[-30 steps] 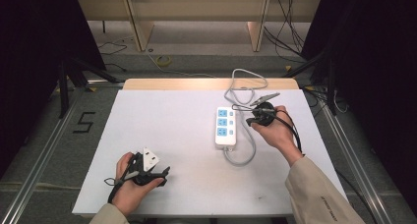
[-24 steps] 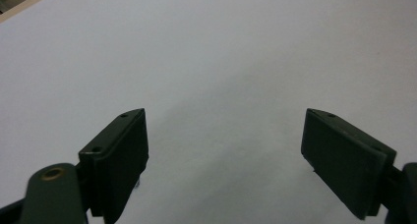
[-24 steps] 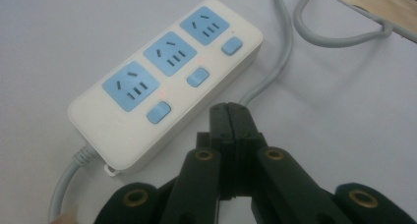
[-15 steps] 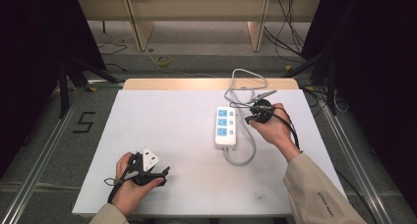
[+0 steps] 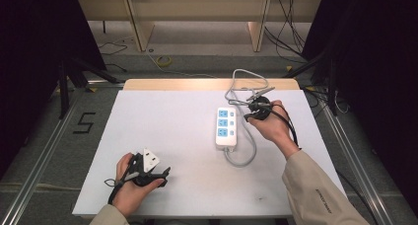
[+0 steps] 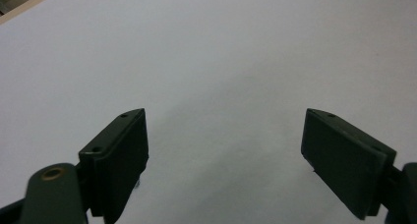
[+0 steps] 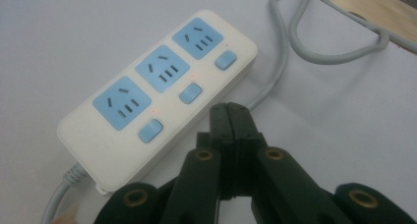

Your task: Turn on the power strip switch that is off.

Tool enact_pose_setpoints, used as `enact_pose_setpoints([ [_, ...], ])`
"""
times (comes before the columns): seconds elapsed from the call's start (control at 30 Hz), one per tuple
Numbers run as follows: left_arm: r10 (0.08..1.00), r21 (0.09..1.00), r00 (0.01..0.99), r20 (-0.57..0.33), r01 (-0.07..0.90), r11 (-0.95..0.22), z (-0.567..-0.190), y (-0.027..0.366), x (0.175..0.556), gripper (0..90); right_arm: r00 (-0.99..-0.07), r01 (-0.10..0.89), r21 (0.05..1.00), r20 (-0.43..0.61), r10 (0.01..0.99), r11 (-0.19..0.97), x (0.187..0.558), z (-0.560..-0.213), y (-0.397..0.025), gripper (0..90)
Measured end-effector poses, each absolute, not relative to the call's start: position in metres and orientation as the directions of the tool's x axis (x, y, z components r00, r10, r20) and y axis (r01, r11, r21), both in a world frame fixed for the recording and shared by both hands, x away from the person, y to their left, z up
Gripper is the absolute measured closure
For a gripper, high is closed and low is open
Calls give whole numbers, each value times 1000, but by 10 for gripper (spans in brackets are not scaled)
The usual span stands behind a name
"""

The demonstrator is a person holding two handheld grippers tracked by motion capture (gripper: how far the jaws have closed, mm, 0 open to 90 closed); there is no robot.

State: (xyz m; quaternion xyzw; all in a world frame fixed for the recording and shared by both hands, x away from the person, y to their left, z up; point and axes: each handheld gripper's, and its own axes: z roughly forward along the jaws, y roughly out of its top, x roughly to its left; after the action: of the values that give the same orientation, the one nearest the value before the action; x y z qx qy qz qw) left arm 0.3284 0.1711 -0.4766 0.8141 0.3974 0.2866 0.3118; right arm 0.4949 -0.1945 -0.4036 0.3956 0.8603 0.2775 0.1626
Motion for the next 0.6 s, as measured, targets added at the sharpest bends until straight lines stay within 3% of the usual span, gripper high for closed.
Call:
enact_pose_setpoints([
  [0.6,827,738,519,215,468,-486,-477,170,328,180,-621,606,598,-56,782,525,507,-403,-187,900],
])
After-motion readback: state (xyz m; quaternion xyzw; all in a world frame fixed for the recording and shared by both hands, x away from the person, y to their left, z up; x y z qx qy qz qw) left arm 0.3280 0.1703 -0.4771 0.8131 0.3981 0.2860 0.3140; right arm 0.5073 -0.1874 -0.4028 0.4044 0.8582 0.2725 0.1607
